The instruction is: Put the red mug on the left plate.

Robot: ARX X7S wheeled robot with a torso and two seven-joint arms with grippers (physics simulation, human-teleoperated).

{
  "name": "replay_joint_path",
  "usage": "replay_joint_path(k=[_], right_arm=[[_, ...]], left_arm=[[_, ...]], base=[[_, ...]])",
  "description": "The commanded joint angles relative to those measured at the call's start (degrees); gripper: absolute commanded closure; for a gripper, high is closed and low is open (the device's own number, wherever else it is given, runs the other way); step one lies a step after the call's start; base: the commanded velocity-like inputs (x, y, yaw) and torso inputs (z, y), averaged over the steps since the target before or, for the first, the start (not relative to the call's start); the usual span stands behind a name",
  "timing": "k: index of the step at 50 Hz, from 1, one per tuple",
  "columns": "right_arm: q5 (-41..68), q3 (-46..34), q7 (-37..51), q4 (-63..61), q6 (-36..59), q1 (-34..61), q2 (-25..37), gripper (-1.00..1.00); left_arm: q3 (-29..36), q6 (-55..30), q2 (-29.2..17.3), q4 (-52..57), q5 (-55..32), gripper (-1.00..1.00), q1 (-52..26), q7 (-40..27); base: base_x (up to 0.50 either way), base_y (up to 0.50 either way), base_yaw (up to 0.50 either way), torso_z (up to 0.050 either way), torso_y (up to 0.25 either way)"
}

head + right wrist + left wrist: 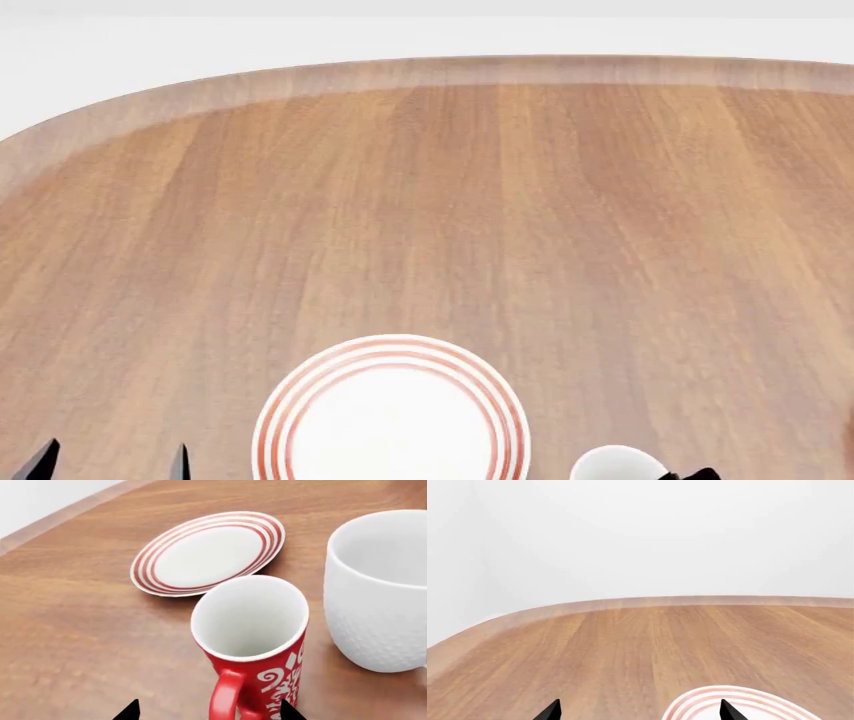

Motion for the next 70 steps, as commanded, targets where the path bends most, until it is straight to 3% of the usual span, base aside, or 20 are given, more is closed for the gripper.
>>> replay_joint_path(k=[1, 25, 26, 48, 70], right_arm=[[0.51, -0.19, -0.32, 1.73, -0.56, 0.71, 0.02, -1.00], [1.19, -0.83, -0.55, 4.20, -1.65, 1.62, -0.02, -1.00], [1.27, -0.84, -0.41, 3.88, -1.59, 1.49, 0.02, 1.00], [1.58, -2.65, 1.24, -1.99, 0.26, -0.36, 0.92, 1.00], [-6.71, -13.30, -1.15, -22.97, 2.06, -5.02, 5.23, 1.00]], left_arm=[[0.12, 0.08, -0.19, 0.08, -0.11, -1.00, 0.00, -0.27], [0.38, 0.36, -0.51, -0.08, -0.35, -1.00, -0.11, -0.71], [0.41, 0.37, -0.53, -0.07, -0.37, -1.00, -0.09, -0.70], [0.72, 0.50, -0.76, -0.07, -0.68, -1.00, -0.25, -1.05], [0.78, 0.64, -1.17, 0.19, -1.06, -1.00, -0.21, -1.48]], base=[[0.00, 0.00, 0.00, 0.000, 0.000], [0.00, 0.00, 0.00, 0.000, 0.000], [0.00, 0.00, 0.00, 0.000, 0.000], [0.00, 0.00, 0.00, 0.000, 0.001], [0.00, 0.00, 0.00, 0.000, 0.000]])
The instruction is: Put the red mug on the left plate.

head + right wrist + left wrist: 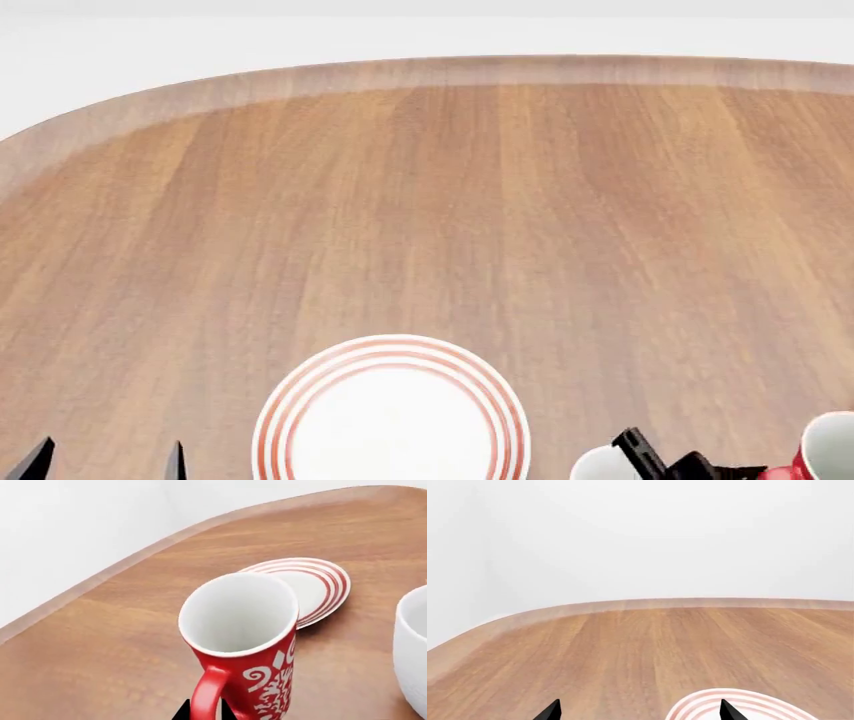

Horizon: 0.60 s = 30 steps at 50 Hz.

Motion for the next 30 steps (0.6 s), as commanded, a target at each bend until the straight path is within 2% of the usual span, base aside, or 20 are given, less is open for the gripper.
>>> replay_joint_path(k=[1, 11, 20, 26, 30], right_arm=[[-5.01, -5.66, -1.25, -10.69, 1.83, -1.80, 2.42, 1.00], [-6.79, -10.06, -3.66, -16.57, 3.79, -1.95, 3.42, 1.00], [-5.45, -13.61, -9.80, -18.35, 4.11, -1.21, 4.24, 1.00], [-1.81, -16.09, -18.59, -17.09, 2.00, -0.97, 4.53, 1.00], [-0.43, -17.06, -21.41, -16.41, 2.27, -0.64, 4.70, 1.00]], left_arm=[[0.06, 0.09, -0.20, 0.05, -0.19, -1.00, -0.01, -0.18], [0.23, 0.09, -0.29, -0.09, -0.41, -1.00, -0.11, -0.24], [0.29, 0.08, -0.42, -0.09, -0.61, -1.00, -0.20, -0.34], [0.20, 0.02, -0.61, 0.22, -0.86, -1.00, -0.08, -0.48], [0.25, 0.01, -0.72, 0.47, -0.91, -1.00, 0.04, -0.56]], base=[[0.00, 0.00, 0.00, 0.000, 0.000], [0.00, 0.00, 0.00, 0.000, 0.000], [0.00, 0.00, 0.00, 0.000, 0.000], [0.00, 0.00, 0.00, 0.000, 0.000], [0.00, 0.00, 0.00, 0.000, 0.000]])
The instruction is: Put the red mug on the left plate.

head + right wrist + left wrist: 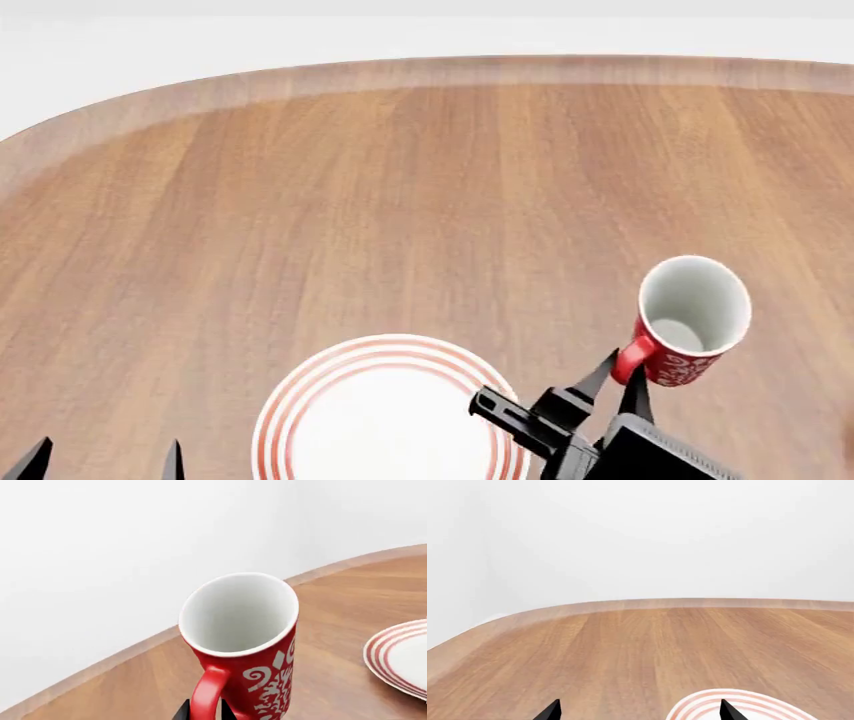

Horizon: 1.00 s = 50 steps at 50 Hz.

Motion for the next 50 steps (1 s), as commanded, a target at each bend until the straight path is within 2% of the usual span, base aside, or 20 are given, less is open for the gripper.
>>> replay_joint_path(k=[1, 3, 8, 13, 18, 31, 50], right_arm=[[2.38, -4.25, -9.75, -0.43, -0.11, 0.78, 0.89, 1.00], [3.70, -5.43, -11.31, -0.45, 2.14, 1.20, 1.25, 1.00], [4.05, -6.04, -14.51, 2.04, 0.48, 1.59, 0.82, 1.00], [8.73, -7.75, -22.83, 3.70, 1.23, 2.12, 1.12, 1.00], [10.48, -9.12, -27.15, 5.22, 1.91, 2.36, 1.02, 1.00], [12.77, -11.32, -33.15, 6.93, 3.51, 2.91, 0.95, 1.00], [13.82, -12.52, -38.69, 18.33, 3.93, 6.46, -3.39, 1.00]], left_arm=[[0.04, -0.03, -0.27, 0.43, -0.25, -1.00, 0.16, -0.22], [0.07, 0.07, -0.23, 0.15, -0.20, -1.00, 0.04, -0.24], [0.23, 0.13, -0.24, 0.05, -0.16, -1.00, -0.01, -0.28], [0.28, 0.13, -0.32, 0.15, -0.22, -1.00, 0.01, -0.37], [0.35, 0.15, -0.34, 0.04, -0.27, -1.00, -0.09, -0.43], [0.61, 0.26, -0.49, 0.14, -0.30, -1.00, -0.06, -0.59], [0.72, 0.34, -0.74, 0.23, -0.56, -1.00, -0.12, -0.92]], base=[[0.00, 0.00, 0.00, 0.000, 0.000], [0.00, 0.00, 0.00, 0.000, 0.000], [0.00, 0.00, 0.00, 0.000, 0.002], [0.00, 0.00, 0.00, 0.000, 0.000], [0.00, 0.00, 0.00, 0.000, 0.000], [0.00, 0.00, 0.00, 0.000, 0.000], [0.00, 0.00, 0.00, 0.000, 0.001]])
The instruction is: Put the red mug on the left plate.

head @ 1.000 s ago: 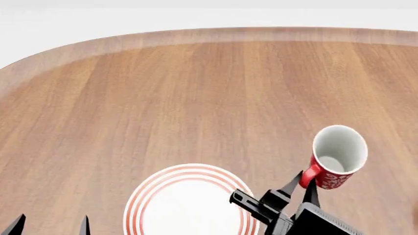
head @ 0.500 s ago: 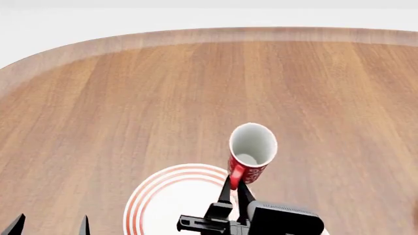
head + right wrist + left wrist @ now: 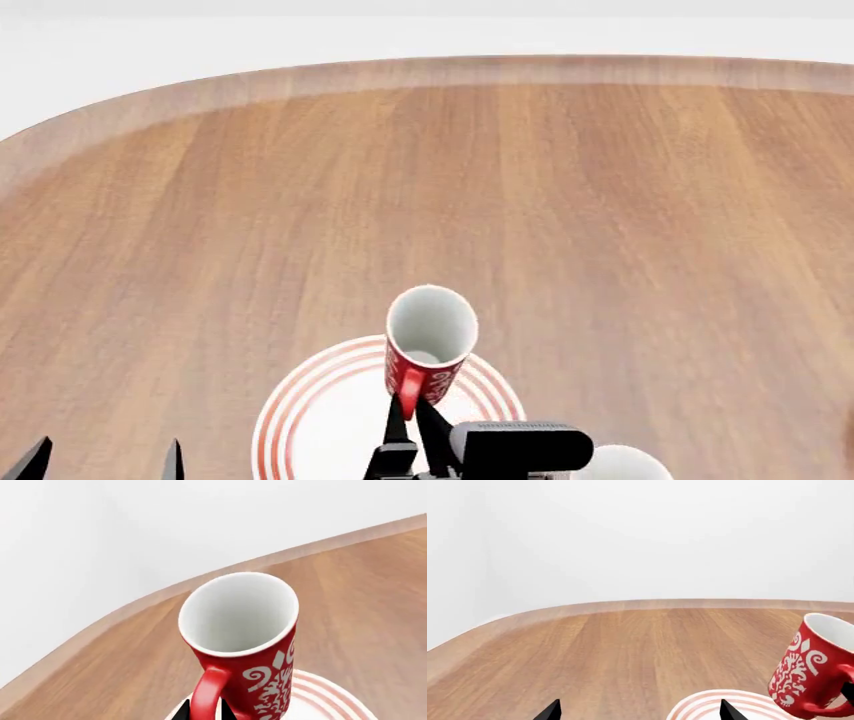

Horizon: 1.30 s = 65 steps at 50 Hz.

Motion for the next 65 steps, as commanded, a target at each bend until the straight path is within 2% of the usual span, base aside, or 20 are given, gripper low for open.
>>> replay_joint_path(k=[1, 18, 22, 24, 36, 42, 44, 46, 52, 59, 65], right_arm=[[-0.06, -0.62, -3.78, 6.46, 0.20, 2.36, -2.48, 1.00], [-0.84, -0.40, -5.03, 19.64, -1.12, 6.60, -6.37, 1.00], [0.21, -0.28, -6.75, 19.21, -1.65, 6.19, -6.41, 1.00], [0.23, -0.65, -4.68, 16.18, -0.01, 5.85, -5.52, 1.00], [0.50, -0.97, -4.48, 15.97, -0.04, 5.86, -5.35, 1.00], [0.49, 0.22, -10.49, 30.95, -6.45, 9.75, -10.05, 1.00], [2.62, -2.57, -10.45, 34.96, -9.93, 11.13, -10.60, 1.00], [9.83, -9.43, -11.25, 38.84, -13.36, 13.04, -10.63, 1.00], [23.99, -24.21, -12.08, 42.09, -18.68, 15.39, -10.63, 1.00], [34.34, -35.39, -12.70, 43.22, -21.59, 16.74, -10.64, 1.00], [40.81, -42.03, -12.80, 43.80, -22.93, 17.66, -10.64, 1.00]], left_arm=[[-0.02, 0.03, -0.21, 0.21, -0.22, -1.00, 0.03, -0.23], [0.20, 0.10, -0.42, 0.33, -0.40, -1.00, 0.00, -0.44], [0.36, 0.16, -0.34, -0.04, -0.35, -1.00, -0.17, -0.42], [0.45, 0.12, -0.36, 0.00, -0.38, -1.00, -0.18, -0.40], [0.60, 0.18, -0.49, -0.02, -0.47, -1.00, -0.23, -0.55], [0.62, 0.25, -0.59, 0.10, -0.48, -1.00, -0.12, -0.71], [0.65, 0.29, -0.60, 0.10, -0.48, -1.00, -0.11, -0.74], [0.69, 0.28, -0.64, 0.19, -0.45, -1.00, -0.07, -0.79], [0.80, 0.22, -0.76, 0.34, -0.53, -1.00, -0.03, -0.84], [0.78, 0.29, -0.90, 0.51, -0.63, -1.00, 0.03, -0.97], [0.80, 0.33, -0.93, 0.39, -0.68, -1.00, -0.09, -1.08]], base=[[0.00, 0.00, 0.00, 0.000, 0.000], [0.00, 0.00, 0.00, 0.000, 0.001], [0.00, 0.00, 0.00, 0.000, 0.000], [0.00, 0.00, 0.00, 0.000, 0.000], [0.00, 0.00, 0.00, 0.000, 0.000], [0.00, 0.00, 0.00, 0.000, 0.000], [0.00, 0.00, 0.00, 0.000, 0.000], [0.00, 0.00, 0.00, 0.000, 0.000], [0.00, 0.00, 0.00, 0.000, 0.002], [0.00, 0.00, 0.00, 0.000, 0.000], [0.00, 0.00, 0.00, 0.000, 0.000]])
